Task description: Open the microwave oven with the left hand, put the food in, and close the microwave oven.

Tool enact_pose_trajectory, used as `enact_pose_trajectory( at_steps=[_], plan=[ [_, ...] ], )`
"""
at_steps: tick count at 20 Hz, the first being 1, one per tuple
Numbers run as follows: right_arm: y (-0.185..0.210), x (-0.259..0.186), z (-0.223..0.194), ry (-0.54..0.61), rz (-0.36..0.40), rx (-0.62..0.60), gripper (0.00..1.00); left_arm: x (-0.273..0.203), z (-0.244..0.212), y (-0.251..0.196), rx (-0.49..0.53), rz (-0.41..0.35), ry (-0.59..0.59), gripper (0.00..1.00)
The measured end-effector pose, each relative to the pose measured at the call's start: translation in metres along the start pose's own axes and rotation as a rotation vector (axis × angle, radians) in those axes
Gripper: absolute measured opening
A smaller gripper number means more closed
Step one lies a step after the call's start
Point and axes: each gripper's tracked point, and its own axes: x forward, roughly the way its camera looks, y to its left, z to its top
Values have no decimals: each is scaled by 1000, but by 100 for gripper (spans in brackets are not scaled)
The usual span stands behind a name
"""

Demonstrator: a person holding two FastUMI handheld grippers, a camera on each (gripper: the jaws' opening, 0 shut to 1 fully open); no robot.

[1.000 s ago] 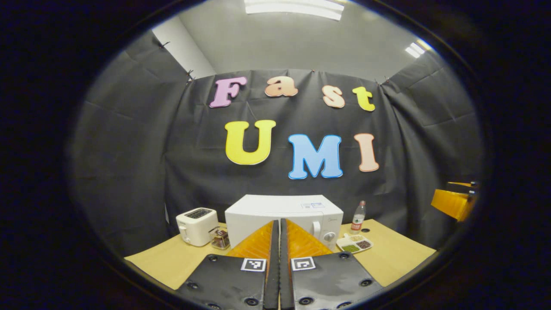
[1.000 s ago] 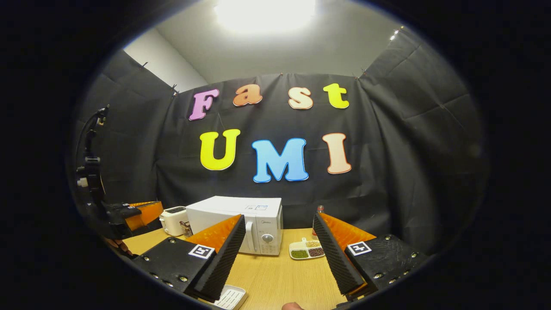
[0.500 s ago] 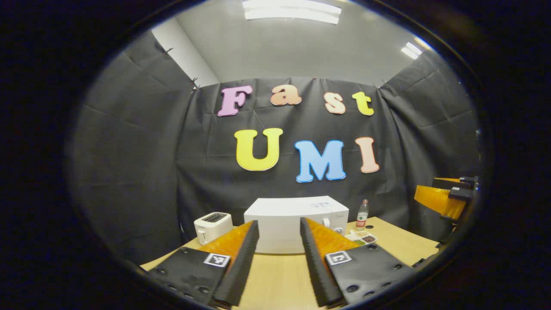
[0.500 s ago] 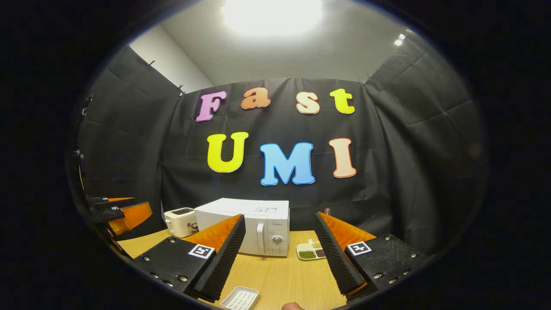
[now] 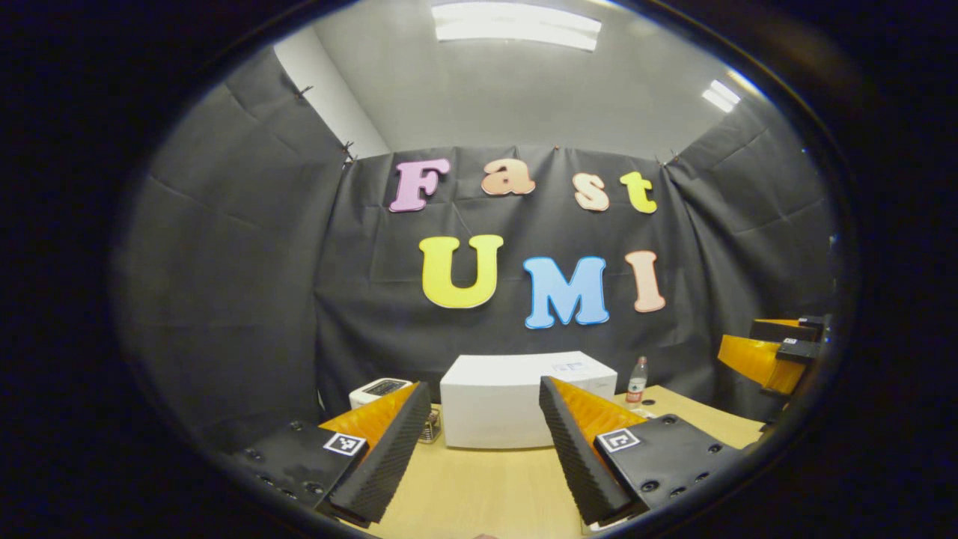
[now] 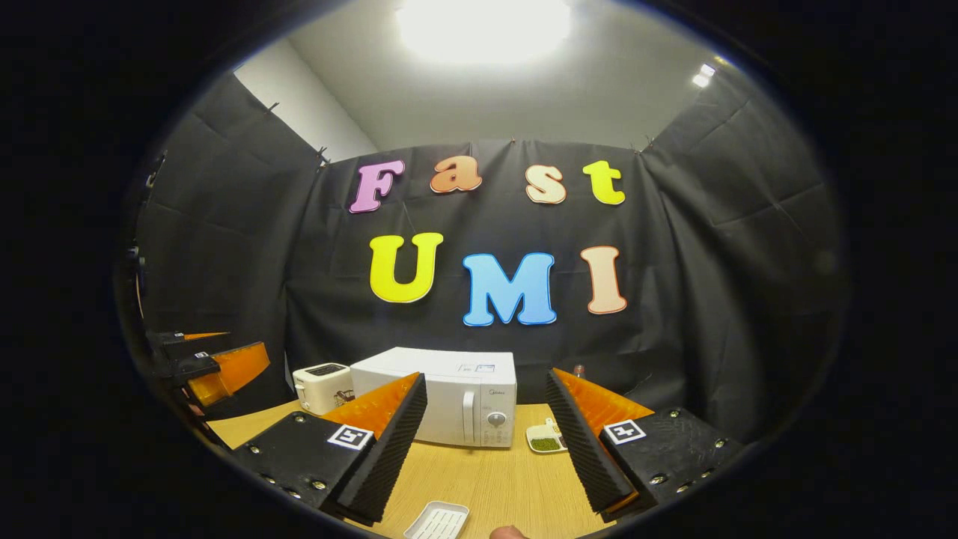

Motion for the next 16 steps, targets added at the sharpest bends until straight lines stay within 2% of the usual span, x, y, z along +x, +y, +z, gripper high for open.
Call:
enact_pose_trajectory(
  at_steps=[3,6,7,8,9,16],
  plan=[
    [-2,1,10,-9,-2,-4,96,0,1,2,-1,-4,-5,94],
    [2,0,9,-10,-4,-8,96,-3,0,4,-9,-4,-8,99],
    [3,-1,9,-10,-5,-11,96,-3,0,5,-11,-4,-7,96],
    [4,-2,10,-10,-4,-12,96,-3,0,6,-11,-3,-4,99],
    [4,-2,10,-12,-4,-12,96,-4,-1,6,-10,-4,-3,94],
    [9,-4,9,-17,-3,-5,96,-8,-3,12,-20,13,-4,96]
  ],
)
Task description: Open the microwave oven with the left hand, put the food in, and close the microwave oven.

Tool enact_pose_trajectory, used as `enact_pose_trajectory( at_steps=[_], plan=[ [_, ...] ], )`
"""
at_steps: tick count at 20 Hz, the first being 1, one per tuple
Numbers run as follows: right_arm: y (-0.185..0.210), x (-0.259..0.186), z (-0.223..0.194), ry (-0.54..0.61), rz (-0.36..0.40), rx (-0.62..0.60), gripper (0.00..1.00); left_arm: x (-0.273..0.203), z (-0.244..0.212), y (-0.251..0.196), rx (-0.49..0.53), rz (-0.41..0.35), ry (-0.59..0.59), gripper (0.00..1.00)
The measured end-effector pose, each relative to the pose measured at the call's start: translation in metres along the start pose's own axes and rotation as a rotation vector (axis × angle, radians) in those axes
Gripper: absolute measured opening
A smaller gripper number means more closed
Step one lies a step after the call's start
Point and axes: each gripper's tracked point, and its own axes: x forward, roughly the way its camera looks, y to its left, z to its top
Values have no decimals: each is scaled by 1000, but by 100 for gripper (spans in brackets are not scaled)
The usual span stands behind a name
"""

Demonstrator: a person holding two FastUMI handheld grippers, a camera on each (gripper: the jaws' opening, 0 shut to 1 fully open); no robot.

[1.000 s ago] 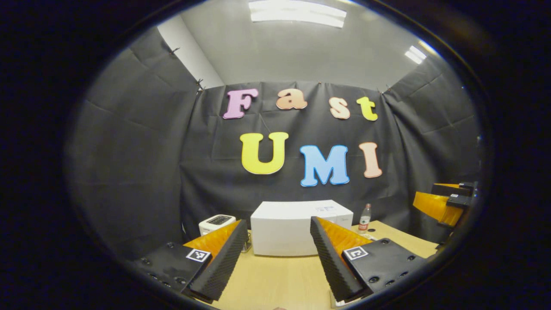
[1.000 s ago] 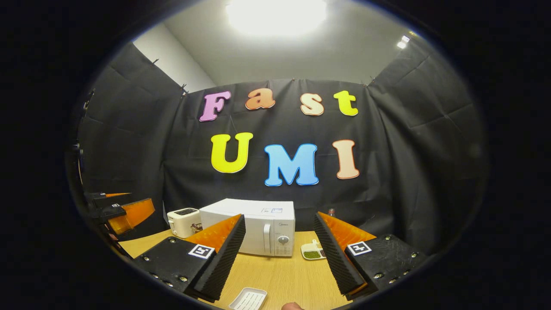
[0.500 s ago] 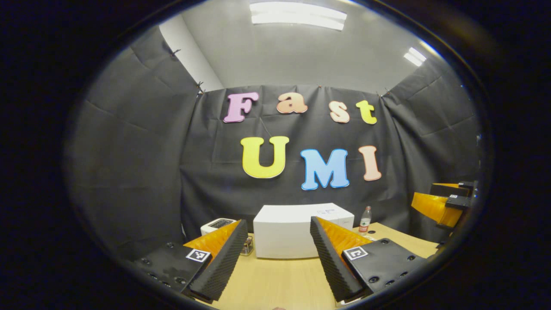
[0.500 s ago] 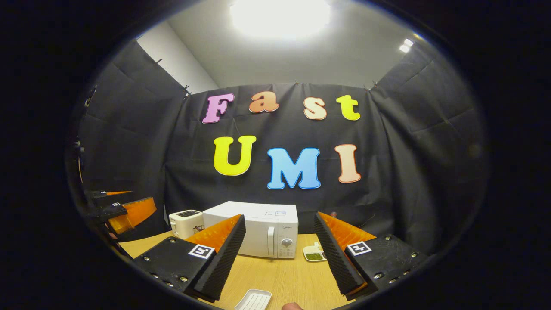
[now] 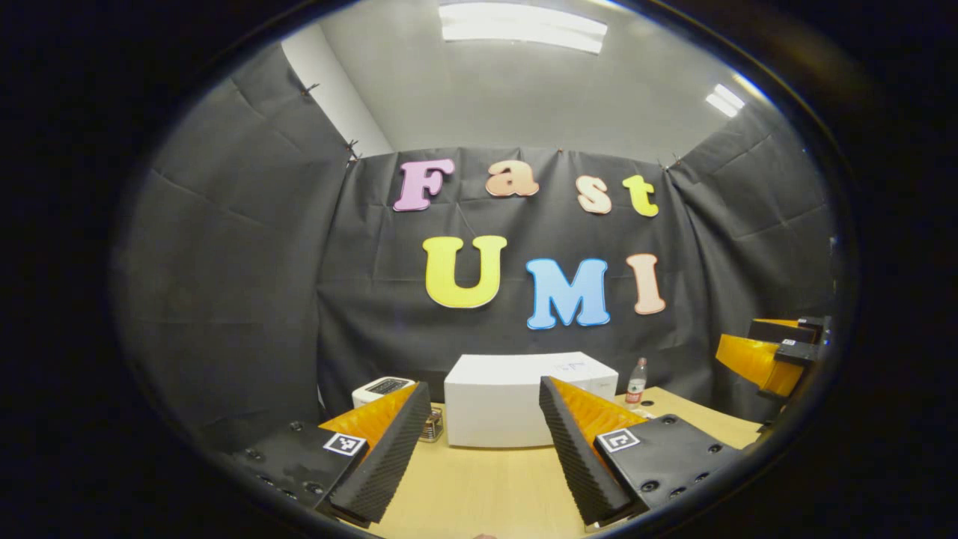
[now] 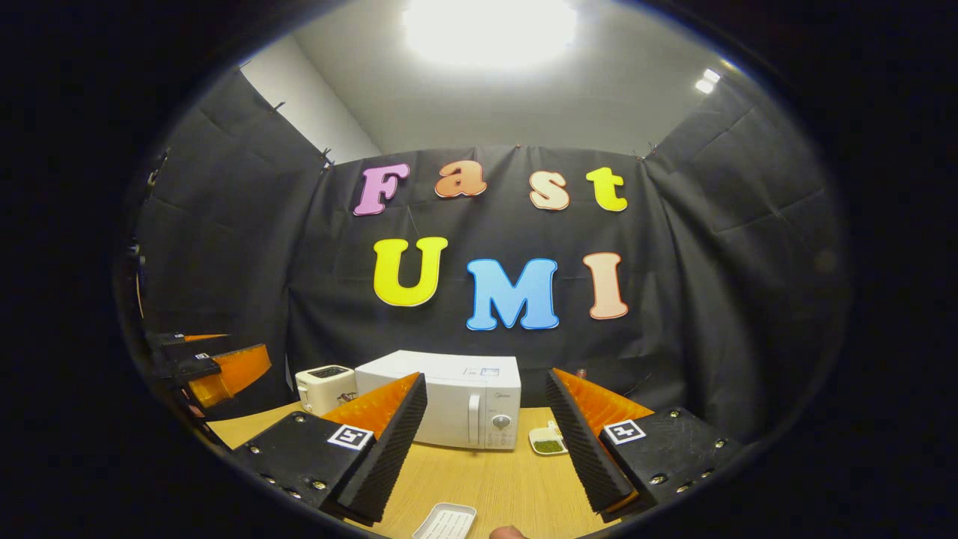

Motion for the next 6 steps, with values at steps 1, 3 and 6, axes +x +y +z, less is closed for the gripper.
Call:
enact_pose_trajectory(
  at_steps=[1,3,6],
  plan=[
    [4,0,-1,2,7,4,96,0,0,1,-2,5,-2,96],
    [6,1,0,-6,10,6,96,0,0,2,-8,8,-3,96],
    [11,3,5,-23,20,11,96,1,-1,5,-4,15,2,96]
  ],
)
